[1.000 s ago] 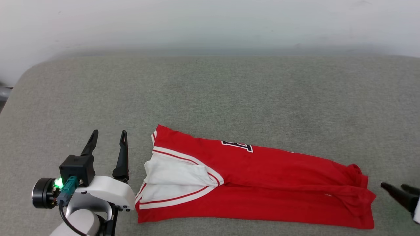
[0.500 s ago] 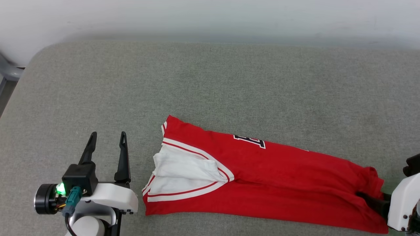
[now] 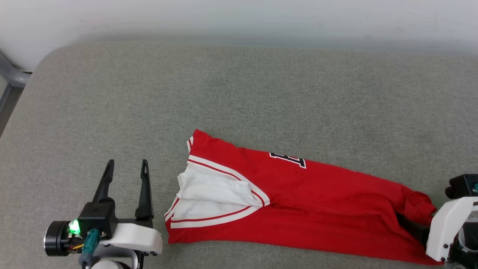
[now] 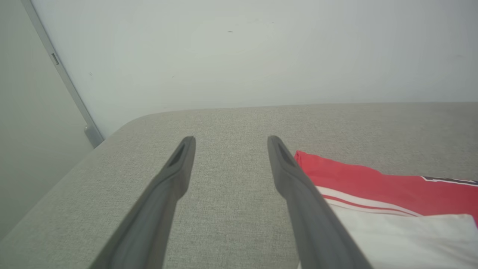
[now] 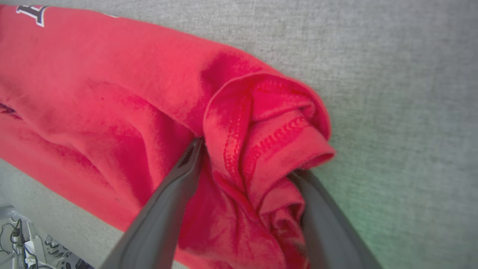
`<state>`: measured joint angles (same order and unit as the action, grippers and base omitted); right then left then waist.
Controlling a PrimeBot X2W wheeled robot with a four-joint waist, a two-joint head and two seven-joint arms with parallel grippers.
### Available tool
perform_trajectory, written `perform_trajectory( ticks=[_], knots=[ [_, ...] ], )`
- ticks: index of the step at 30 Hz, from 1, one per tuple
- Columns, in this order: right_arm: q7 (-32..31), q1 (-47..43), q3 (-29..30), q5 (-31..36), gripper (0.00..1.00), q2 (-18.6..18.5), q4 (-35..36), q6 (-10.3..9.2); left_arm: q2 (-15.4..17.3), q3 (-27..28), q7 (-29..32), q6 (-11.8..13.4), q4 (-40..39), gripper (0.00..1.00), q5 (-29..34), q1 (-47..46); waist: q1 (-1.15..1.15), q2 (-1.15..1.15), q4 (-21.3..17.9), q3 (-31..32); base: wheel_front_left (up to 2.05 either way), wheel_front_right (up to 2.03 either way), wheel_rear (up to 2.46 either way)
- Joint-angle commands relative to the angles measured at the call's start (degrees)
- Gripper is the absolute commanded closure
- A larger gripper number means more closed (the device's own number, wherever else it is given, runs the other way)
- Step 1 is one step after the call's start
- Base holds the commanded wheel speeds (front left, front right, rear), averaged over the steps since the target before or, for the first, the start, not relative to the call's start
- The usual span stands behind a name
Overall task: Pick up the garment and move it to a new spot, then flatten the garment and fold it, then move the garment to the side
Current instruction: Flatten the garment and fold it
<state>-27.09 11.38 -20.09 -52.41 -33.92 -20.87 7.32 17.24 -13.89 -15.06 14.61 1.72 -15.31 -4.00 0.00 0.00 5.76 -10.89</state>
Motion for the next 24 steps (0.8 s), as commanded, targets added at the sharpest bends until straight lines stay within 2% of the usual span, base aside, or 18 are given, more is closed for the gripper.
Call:
perform_trajectory(
  ticks=[1, 2, 4, 5, 9, 10, 24],
  knots=[
    [-0.2, -1.0, -2.9, -0.6, 0.01, 3.3, -0.9, 0.29, -0.5, 0.5, -0.1, -0.2, -0.3, 0.00, 0.7, 0.9, 0.00, 0.00, 0.1, 0.1, 0.00, 0.00, 0.00],
    [0.5, -1.0, -3.5, -0.6, 0.46, 3.5, -0.9, 0.29, -1.1, 1.0, -0.1, -0.5, -0.6, 0.00, 1.3, 1.2, 0.00, 0.00, 0.1, 0.1, 0.00, 0.00, 0.00],
    [1.9, -0.6, -4.3, -0.8, 0.86, 3.7, -1.5, 0.32, -2.2, 1.6, -0.1, -1.0, -0.8, 0.00, 2.5, 2.0, 0.00, 0.00, 0.3, 0.3, 0.00, 0.00, 0.00],
    [2.5, -0.6, -4.7, -1.0, 1.00, 3.8, -1.7, 0.37, -2.8, 2.0, -0.1, -1.2, -0.8, 0.00, 3.1, 2.3, 0.00, 0.00, 0.3, 0.4, 0.00, 0.00, 0.00],
    [4.8, -0.2, -5.2, -1.5, 1.00, 2.7, -2.7, 0.22, -4.7, 3.2, -0.1, -2.3, -0.6, 0.00, 5.2, 3.4, 0.00, 0.00, 0.5, 0.9, 0.00, 0.00, 0.00],
    [7.2, 0.4, -4.3, -2.2, 1.00, -0.2, -4.0, 0.10, -6.4, 4.9, -0.1, -3.6, -0.2, 0.00, 7.1, 4.4, 0.00, 0.00, 0.6, 1.6, 0.00, 0.00, 0.00],
    [9.5, 0.8, 0.6, -3.4, 1.00, -10.1, -9.6, 0.11, -8.9, 7.8, -0.1, -7.0, 0.6, 0.00, 10.5, 6.0, 0.00, 0.00, 0.0, 3.5, 0.00, 0.00, 0.00]
  ],
)
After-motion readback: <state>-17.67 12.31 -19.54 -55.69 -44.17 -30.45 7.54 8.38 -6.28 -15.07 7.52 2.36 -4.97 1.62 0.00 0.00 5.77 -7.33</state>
